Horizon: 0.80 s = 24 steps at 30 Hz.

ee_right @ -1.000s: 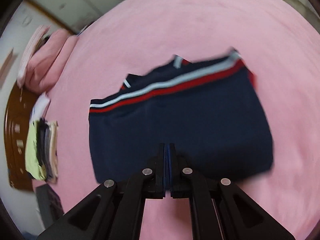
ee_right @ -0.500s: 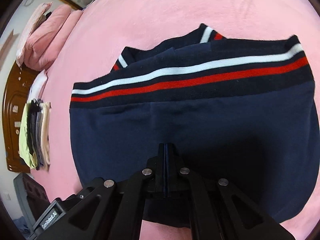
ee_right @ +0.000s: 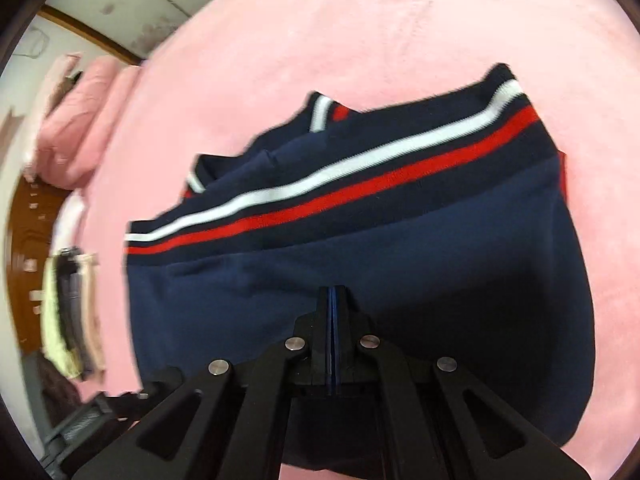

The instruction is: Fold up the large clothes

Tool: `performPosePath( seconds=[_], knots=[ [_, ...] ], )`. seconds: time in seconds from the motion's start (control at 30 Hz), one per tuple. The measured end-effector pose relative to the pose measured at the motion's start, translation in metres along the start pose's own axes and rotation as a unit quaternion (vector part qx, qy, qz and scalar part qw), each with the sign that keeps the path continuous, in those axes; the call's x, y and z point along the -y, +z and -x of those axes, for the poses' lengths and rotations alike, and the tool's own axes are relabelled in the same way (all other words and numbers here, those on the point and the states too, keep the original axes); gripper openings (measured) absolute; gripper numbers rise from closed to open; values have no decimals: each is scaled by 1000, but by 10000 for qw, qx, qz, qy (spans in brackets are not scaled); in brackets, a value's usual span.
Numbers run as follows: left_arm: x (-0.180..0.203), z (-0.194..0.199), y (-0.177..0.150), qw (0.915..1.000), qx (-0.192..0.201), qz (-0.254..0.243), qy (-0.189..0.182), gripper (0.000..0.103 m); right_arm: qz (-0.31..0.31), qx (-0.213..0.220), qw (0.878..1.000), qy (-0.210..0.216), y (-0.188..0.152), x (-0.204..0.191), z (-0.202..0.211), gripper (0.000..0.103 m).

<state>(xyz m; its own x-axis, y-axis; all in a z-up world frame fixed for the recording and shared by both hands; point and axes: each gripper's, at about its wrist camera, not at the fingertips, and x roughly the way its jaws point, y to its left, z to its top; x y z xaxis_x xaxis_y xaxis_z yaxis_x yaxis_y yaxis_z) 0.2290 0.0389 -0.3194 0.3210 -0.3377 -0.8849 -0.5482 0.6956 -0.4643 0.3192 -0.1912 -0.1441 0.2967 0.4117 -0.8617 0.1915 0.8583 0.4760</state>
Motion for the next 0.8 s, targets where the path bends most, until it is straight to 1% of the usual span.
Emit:
performPosePath(
  seconds=[0.03, 0.1, 0.17, 0.2, 0.27, 0.33, 0.37, 0.4, 0.47, 0.53, 0.57, 0.67, 0.73, 0.8],
  knots=[
    [-1, 3, -1, 10000, 49, 10, 35, 24, 41, -36, 9998, 210, 2, 1, 1, 0],
    [1, 10, -4, 9998, 169, -24, 116, 21, 137, -125, 9975, 684, 2, 0, 7, 0],
    [8, 15, -8, 9989, 295, -228, 269, 16, 222, -168, 9949, 974, 1, -7, 8, 0],
    [15, 18, -11, 9977, 382, -408, 388, 14, 259, -211, 9948, 963, -3, -11, 5, 0],
    [28, 24, -16, 9941, 516, -741, 606, 12, 256, -480, 9956, 766, -4, -11, -13, 0],
    [48, 34, -26, 9864, 749, -1243, 770, 9, 31, -585, 9953, 772, -7, -8, -22, 0],
    [63, 40, -33, 9791, 888, -1631, 833, 8, -171, -597, 9943, 867, -6, -3, -25, 0],
    [73, 44, -38, 9732, 973, -1899, 854, 8, -286, -599, 9933, 947, -5, 0, -27, 0],
    [98, 52, -53, 9557, 1112, -2596, 826, 7, -331, -583, 9917, 1101, -5, 5, -28, 0],
    [120, 55, -71, 9339, 1099, -3302, 817, 7, -359, -607, 9903, 1195, -6, 8, -30, 0],
    [128, 56, -78, 9263, 1022, -3548, 755, 6, -380, -657, 9894, 1241, -5, 10, -32, 0],
    [142, 60, -95, 9105, 953, -3970, 658, 5, -276, -759, 9886, 1274, -1, 15, -21, 0],
    [148, 60, -107, 9026, 816, -4189, 560, 5, -206, -670, 9920, 1054, 2, 22, -6, 0],
    [158, 57, -119, 8925, 753, -4419, 506, 4, -284, -493, 9921, 1121, 5, 39, 17, 0]
  ],
)
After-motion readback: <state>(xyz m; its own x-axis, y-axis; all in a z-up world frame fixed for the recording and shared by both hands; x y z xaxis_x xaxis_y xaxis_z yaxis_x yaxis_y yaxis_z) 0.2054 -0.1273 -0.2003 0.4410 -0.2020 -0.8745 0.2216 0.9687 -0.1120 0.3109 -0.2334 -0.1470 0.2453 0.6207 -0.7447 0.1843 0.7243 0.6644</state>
